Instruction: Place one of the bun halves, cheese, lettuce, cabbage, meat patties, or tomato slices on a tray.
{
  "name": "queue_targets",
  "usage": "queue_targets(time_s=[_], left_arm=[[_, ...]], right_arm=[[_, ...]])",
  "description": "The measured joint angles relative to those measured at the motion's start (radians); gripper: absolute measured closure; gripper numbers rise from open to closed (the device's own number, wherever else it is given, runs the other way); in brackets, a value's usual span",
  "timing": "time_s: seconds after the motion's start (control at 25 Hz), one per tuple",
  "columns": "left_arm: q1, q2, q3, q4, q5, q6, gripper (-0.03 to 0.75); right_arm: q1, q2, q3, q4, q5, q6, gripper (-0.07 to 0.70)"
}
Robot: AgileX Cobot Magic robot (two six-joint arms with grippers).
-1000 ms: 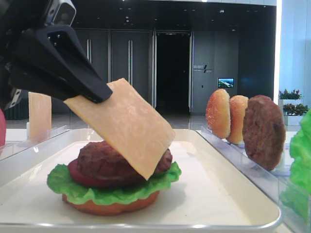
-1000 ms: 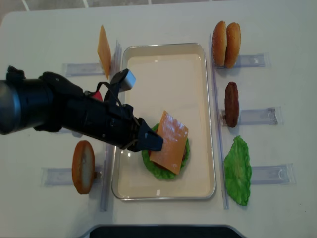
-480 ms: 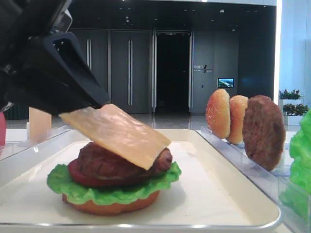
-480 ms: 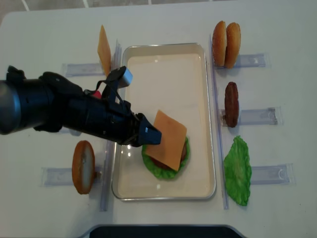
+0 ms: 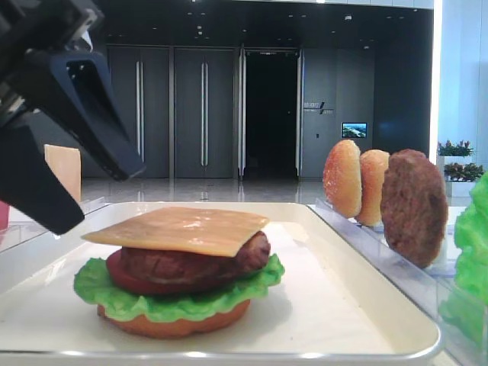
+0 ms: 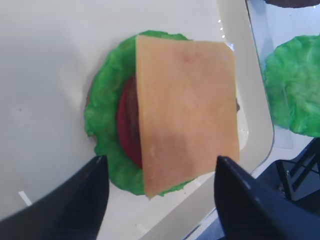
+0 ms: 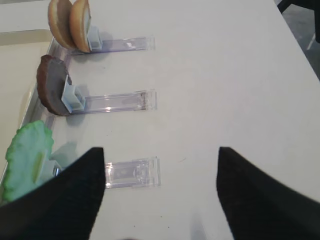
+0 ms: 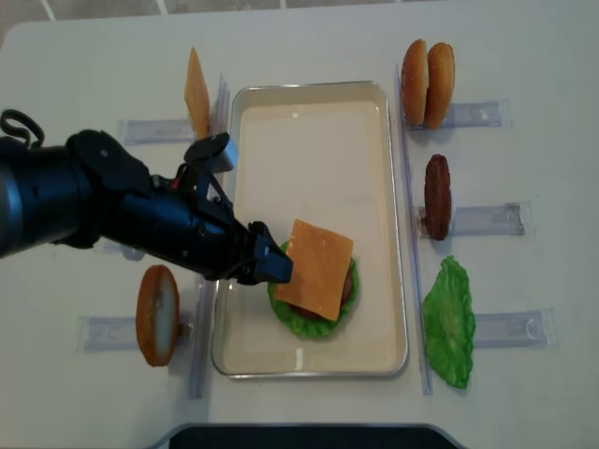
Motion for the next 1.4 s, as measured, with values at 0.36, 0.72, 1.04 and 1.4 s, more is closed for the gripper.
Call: queue_targets(time_s=[0.36,0.72,1.04,1.4], left_arm=[[0.049,-0.121,-0.127,0.333,0.069,-0.318,0.213],[0.229,-0.225,-0.253,0.799,0.301,-0.606,0.213],[0.417,-0.31,-0.256,1.001,0.448,-0.644,0.213],[0.431,-0.358,-0.251,1.048,0.529,-0.658,0.213]], right_arm=[[0.0,0.0,0.0,0.0,0.0,0.0,0.15],[0.0,0.0,0.0,0.0,0.0,0.0,0.15],[0.0,0.0,0.0,0.0,0.0,0.0,0.15],[0.0,0.0,0.0,0.0,0.0,0.0,0.15]])
